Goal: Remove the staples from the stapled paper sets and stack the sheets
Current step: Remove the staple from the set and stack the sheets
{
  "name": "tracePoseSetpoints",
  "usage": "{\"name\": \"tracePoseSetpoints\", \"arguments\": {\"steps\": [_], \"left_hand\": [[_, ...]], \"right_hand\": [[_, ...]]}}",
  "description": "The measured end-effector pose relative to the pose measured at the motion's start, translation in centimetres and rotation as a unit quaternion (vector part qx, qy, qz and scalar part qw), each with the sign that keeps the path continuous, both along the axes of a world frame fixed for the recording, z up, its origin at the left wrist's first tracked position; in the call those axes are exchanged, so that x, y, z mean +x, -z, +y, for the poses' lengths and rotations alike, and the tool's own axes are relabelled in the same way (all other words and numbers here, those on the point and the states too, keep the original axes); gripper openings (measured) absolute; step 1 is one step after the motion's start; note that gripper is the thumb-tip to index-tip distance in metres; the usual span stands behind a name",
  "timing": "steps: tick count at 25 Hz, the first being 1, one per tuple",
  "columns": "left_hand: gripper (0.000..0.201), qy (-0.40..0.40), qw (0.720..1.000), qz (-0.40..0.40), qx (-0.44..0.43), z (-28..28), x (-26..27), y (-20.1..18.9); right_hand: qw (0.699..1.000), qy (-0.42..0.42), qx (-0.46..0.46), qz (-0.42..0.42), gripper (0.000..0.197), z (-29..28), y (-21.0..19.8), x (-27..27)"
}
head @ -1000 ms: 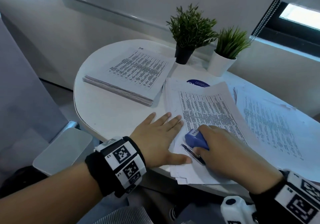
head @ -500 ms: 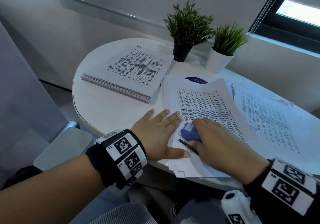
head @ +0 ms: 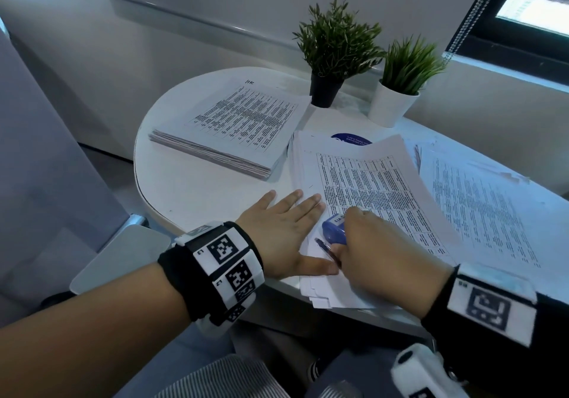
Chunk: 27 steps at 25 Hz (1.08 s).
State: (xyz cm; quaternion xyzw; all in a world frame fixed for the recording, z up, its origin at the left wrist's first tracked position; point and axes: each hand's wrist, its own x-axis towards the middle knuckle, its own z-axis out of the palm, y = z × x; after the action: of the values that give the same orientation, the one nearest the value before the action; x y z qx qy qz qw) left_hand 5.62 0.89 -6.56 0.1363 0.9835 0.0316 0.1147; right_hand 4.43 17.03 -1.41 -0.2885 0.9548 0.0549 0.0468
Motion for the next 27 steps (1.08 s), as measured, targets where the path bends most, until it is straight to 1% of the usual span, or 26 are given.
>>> {"name": "tracePoseSetpoints", "arguments": {"steps": [2, 3, 4, 5, 7, 9, 12, 14, 16, 20, 23, 25, 27], "left_hand": [[0.102, -0.002, 1.0, 0.007, 0.003, 0.0, 0.0, 0.1], [0.102, -0.002, 1.0, 0.009, 0.005, 0.0, 0.1, 0.1], [0.102, -0.002, 1.0, 0.009, 0.007, 0.0, 0.0, 0.1], [0.102, -0.001, 1.0, 0.009, 0.008, 0.0, 0.0, 0.1], [0.103, 0.0, 1.0, 0.009, 0.009, -0.1, 0.0, 0.1], [0.102, 0.001, 1.0, 0.008, 0.009, -0.1, -0.1, 0.2], [0.104, 0.003, 1.0, 0.014, 0.01, 0.0, -0.1, 0.3], [0.104, 0.001, 1.0, 0.019, 0.012, -0.1, -0.1, 0.4], [0.105, 0.001, 1.0, 0.019, 0.016, -0.1, -0.1, 0.5], [0.107, 0.005, 1.0, 0.022, 0.013, -0.2, -0.4, 0.8], [0.107, 0.006, 1.0, 0.014, 0.007, -0.2, -0.5, 0.8], [0.106, 0.005, 1.0, 0.007, 0.008, -0.1, -0.5, 0.7], [0.104, 0.005, 1.0, 0.003, 0.014, -0.1, -0.5, 0.6]], "right_hand": [[0.997, -0.042, 0.046, 0.053, 0.034, 0.0, 0.3, 0.1], [0.995, -0.059, 0.054, 0.065, 0.036, 0.0, 0.3, 0.0], [0.995, -0.065, 0.053, 0.057, 0.035, 0.1, 0.3, -0.3], [0.996, -0.068, 0.039, 0.038, 0.031, 0.1, 0.1, -0.6], [0.999, -0.024, -0.002, -0.04, 0.025, -0.1, -0.3, -1.3], [0.993, 0.017, -0.04, -0.109, 0.032, -0.4, -0.6, -2.1], [0.989, 0.006, -0.054, -0.137, 0.032, -0.6, -0.5, -2.4], [0.991, -0.019, -0.067, -0.114, 0.03, -0.7, -0.2, -2.3], [0.994, -0.043, -0.058, -0.079, 0.029, -0.8, 0.0, -2.0], [0.994, -0.104, -0.035, 0.002, 0.037, -0.5, 0.6, -1.8], [0.988, -0.149, -0.009, 0.039, 0.04, -0.2, 0.7, -1.8], [0.982, -0.18, 0.026, 0.058, 0.039, 0.1, 0.6, -1.9], [0.972, -0.215, 0.025, 0.094, 0.035, 0.2, 0.6, -1.9]]}}
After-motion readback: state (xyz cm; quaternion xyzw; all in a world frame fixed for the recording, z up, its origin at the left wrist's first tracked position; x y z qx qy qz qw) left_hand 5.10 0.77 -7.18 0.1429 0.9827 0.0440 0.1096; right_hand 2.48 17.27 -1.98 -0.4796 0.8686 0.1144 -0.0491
